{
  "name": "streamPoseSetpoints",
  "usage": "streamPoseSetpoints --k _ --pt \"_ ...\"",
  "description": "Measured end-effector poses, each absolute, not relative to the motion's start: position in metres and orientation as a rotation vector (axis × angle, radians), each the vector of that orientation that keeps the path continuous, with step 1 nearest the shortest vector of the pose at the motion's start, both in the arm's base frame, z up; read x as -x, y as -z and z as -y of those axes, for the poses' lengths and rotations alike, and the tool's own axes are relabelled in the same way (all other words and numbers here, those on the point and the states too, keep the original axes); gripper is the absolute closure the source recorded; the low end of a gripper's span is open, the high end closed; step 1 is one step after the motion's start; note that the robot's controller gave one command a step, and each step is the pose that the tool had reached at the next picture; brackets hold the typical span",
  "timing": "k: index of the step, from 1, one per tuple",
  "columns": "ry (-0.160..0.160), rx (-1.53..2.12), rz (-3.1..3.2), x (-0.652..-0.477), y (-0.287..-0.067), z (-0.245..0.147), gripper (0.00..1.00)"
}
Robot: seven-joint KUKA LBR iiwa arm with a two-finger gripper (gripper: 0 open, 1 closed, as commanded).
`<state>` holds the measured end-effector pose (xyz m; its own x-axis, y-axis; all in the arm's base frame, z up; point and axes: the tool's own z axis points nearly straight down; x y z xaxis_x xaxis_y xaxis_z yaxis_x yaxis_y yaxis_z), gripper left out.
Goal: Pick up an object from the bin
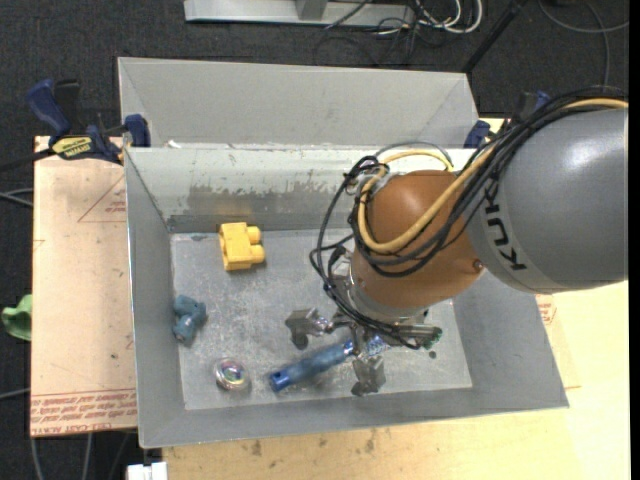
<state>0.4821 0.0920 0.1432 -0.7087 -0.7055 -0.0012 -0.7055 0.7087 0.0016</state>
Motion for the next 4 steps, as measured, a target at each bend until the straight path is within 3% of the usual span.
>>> streamPoseSetpoints --k 1,2,3,4 --pt "-0.003 1.444 -2.791 -0.527 -0.068 -0.072 0.00" --pt "-0.003 1.444 -2.789 -0.528 -0.070 -0.072 1.00" --pt "-0.001 1.497 -2.757 -0.551 -0.070 -0.107 1.00" --pt "0.002 1.547 -2.721 -0.573 -0.188 -0.126 1.00"
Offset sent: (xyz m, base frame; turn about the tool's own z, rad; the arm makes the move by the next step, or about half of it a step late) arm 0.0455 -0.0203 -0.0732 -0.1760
